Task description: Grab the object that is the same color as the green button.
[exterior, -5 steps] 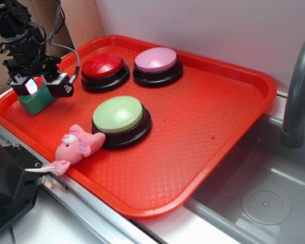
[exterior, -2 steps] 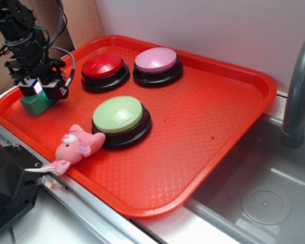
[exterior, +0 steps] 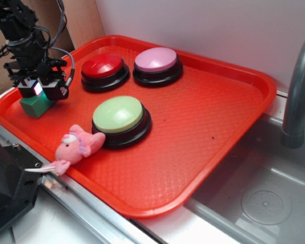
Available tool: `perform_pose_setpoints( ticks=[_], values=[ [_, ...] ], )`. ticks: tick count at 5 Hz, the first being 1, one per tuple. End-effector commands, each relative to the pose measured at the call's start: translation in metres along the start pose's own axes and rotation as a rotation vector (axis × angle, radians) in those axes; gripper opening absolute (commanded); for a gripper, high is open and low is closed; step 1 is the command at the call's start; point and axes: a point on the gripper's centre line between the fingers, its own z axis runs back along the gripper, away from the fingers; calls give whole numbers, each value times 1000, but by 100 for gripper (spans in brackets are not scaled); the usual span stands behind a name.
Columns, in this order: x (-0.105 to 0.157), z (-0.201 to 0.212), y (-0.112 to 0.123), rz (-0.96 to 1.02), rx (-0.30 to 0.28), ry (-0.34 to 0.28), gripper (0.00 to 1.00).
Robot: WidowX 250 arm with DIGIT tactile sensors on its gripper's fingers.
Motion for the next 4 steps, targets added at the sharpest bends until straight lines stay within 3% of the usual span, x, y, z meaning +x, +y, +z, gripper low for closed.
perform_pose_setpoints(
  ticks=[1, 2, 3, 4],
  values=[
    [2, 82, -42, -116, -88, -85, 0],
    [-10, 107, -70, -231, -138, -78, 0],
    [-24, 122, -95, -316, -154, -92, 0],
    [-29, 123, -104, -341, -164, -93, 0]
  ],
)
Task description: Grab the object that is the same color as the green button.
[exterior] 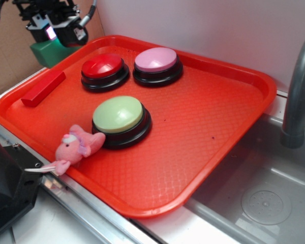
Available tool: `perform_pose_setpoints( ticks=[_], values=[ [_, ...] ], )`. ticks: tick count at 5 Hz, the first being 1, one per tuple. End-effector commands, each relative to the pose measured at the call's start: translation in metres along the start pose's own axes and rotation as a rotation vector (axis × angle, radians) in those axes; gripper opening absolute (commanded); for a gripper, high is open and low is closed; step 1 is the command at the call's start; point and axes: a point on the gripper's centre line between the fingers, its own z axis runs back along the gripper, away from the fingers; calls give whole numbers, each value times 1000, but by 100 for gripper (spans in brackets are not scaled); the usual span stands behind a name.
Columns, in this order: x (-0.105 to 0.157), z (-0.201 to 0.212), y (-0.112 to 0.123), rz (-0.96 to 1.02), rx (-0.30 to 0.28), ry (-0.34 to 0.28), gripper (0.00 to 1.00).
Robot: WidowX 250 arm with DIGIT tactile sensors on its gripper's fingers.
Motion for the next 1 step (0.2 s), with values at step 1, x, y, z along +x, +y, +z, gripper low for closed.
perform_pose_setpoints(
  ticks=[1],
  values=[
    [-2, 8, -11, -73, -5, -46, 0]
  ],
)
